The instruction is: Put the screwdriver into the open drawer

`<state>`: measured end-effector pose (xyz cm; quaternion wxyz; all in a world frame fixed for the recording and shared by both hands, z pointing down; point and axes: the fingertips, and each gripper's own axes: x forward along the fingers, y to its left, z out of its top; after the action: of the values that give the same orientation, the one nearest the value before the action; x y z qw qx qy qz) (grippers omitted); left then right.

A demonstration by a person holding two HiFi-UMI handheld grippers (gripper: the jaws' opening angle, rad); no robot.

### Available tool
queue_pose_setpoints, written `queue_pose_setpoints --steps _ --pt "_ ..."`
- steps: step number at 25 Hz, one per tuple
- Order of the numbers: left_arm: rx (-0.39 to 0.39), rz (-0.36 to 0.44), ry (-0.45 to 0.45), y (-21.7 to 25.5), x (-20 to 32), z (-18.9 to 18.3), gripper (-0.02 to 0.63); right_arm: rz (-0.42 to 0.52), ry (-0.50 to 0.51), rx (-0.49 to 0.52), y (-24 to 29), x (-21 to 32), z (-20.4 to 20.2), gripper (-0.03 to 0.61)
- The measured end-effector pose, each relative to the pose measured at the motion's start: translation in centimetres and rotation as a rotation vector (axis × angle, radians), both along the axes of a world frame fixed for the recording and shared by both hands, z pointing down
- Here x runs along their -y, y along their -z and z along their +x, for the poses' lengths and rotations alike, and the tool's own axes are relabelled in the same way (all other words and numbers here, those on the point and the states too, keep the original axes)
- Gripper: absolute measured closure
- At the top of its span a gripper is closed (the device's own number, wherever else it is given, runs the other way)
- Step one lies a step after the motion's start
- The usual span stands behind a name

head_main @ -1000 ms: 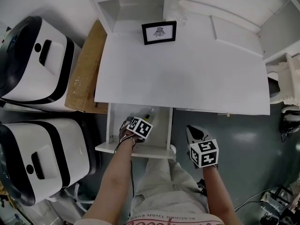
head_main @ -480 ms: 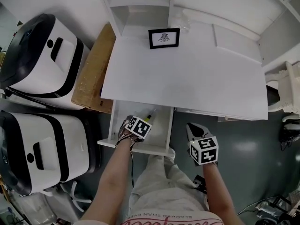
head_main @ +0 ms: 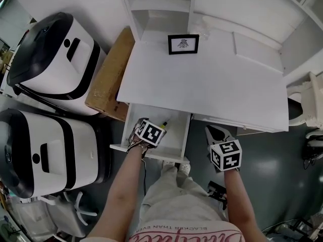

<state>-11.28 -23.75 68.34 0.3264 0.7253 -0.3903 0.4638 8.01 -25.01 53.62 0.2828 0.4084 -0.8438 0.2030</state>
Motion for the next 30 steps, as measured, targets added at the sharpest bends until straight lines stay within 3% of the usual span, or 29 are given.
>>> queue_pose_setpoints --steps 5,14,22,26,30 --pt "-0.078 0.103 0.090 4.2 0.7 -0.2 0.230 0.041 0.045 0.003 2.0 -0.3 0.2 0.574" --pt "-0.108 0.302 0.168 10.6 1.1 -1.1 0.398 0.146 0.076 0.033 6.2 -0.3 -0.3 0.574" --pt "-0.099 0.527 0.238 16.7 1.6 -2.4 0.599 0.251 0.092 0.078 10.4 0.2 -1.5 0.574" --pt "-0.107 0.632 0.250 20.4 2.2 -2.9 0.603 0.322 0.100 0.096 13.0 0.7 -1.9 0.574" --pt "-0.127 0.725 0.243 24.0 2.6 -3.0 0.603 0.466 0.135 0.118 16.9 0.7 -2.5 0.574"
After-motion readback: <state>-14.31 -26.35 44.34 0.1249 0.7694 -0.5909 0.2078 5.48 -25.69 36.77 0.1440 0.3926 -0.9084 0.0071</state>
